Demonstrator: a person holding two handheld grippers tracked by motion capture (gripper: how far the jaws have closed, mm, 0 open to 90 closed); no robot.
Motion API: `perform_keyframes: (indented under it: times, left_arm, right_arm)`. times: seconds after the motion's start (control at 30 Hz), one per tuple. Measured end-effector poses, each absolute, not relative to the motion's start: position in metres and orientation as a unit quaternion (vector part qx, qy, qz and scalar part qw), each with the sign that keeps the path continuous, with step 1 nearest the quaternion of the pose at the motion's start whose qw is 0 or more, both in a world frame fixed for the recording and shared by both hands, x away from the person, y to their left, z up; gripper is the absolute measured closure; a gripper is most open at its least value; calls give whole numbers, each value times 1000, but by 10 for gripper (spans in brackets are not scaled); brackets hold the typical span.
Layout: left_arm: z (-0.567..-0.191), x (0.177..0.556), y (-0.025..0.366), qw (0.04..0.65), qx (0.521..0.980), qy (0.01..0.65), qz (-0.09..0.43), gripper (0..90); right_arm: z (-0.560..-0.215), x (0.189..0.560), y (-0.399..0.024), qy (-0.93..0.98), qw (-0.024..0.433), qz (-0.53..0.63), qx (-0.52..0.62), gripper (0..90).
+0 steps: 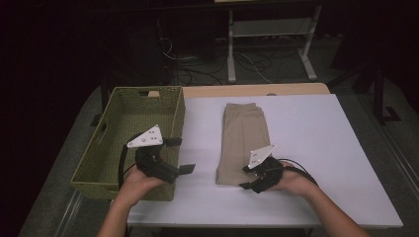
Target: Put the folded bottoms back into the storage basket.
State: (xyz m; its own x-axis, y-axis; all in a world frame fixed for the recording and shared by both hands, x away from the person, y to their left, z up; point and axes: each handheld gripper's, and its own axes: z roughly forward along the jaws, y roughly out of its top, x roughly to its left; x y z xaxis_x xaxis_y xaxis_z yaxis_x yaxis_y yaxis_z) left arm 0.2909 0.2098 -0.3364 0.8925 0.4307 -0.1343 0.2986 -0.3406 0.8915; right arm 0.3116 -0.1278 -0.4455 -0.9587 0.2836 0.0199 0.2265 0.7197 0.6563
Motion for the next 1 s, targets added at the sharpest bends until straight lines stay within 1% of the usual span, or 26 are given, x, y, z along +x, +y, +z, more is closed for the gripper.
perform_keyframes:
  times: [0.07,0.27,0.33,0.57,0.73,0.83,1.0]
  left_arm:
    - [-336,291,210,528,817,223,63,4]
    - [-336,291,210,527,818,222,64,4]
    - [-336,291,210,527,818,223,64,4]
    - [-336,291,210,527,818,223,63,4]
    - [-337,292,209,526,818,223,62,4]
    - [-337,292,209,525,819,223,62,4]
    - [-337,292,209,526,819,223,61,4]
  right_arm:
    - [-446,310,-127,929,49,344,130,400]
    - [-447,308,-126,931,75,337,116,468]
    - [-447,309,-127,931,78,338,116,502]
    - [-446,314,-129,929,85,340,122,669]
    - [-446,318,-130,926,80,343,135,754]
    - [-446,321,-132,925,74,346,139,783]
    - [-446,324,-132,924,63,349,143,798]
